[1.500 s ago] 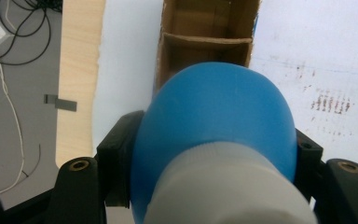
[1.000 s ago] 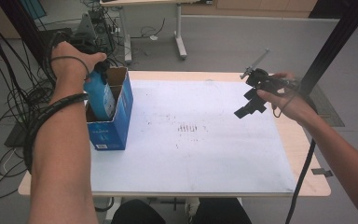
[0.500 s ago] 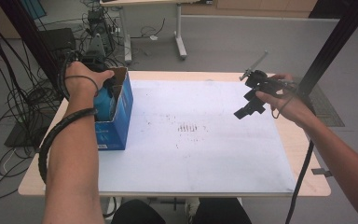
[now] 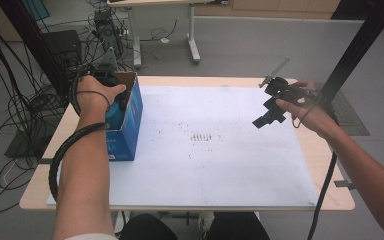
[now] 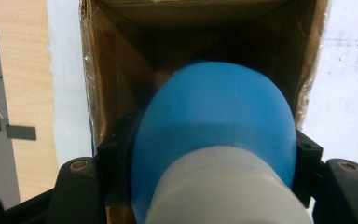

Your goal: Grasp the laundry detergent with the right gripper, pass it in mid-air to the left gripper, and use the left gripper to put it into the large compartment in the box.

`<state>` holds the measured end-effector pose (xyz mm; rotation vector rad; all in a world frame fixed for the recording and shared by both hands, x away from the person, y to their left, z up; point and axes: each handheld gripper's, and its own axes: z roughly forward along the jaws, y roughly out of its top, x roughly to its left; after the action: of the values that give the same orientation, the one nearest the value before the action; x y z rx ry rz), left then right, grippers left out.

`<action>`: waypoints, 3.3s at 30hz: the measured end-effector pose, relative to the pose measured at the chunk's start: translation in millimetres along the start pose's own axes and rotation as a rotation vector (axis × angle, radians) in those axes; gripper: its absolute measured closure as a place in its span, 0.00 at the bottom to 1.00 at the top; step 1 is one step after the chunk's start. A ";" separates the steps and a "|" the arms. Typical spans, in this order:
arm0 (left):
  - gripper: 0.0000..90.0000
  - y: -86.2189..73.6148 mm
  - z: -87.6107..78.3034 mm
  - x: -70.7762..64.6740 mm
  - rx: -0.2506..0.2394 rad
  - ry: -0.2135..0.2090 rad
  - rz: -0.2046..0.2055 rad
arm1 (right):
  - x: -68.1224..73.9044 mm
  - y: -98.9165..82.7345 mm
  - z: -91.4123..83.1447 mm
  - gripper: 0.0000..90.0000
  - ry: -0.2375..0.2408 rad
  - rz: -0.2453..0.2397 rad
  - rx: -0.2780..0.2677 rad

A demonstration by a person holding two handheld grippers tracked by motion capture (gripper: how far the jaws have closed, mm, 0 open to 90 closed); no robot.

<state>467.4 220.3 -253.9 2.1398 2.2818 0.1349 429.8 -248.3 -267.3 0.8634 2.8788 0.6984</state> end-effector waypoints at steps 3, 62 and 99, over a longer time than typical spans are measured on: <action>0.40 0.1 4.7 1.0 0.005 0.005 0.004 | -1.4 -1.0 1.7 0.05 -0.001 0.003 0.002; 0.39 -2.3 27.6 5.1 0.005 -0.020 0.030 | -7.2 5.9 -7.5 0.05 -0.016 0.016 -0.016; 0.39 -3.4 27.8 2.3 -0.004 -0.013 0.028 | -5.8 6.7 -9.1 0.05 -0.016 0.011 -0.013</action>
<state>465.8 223.9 -281.7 2.1643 2.2437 0.1247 436.5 -250.2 -256.6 0.8795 2.8545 0.7066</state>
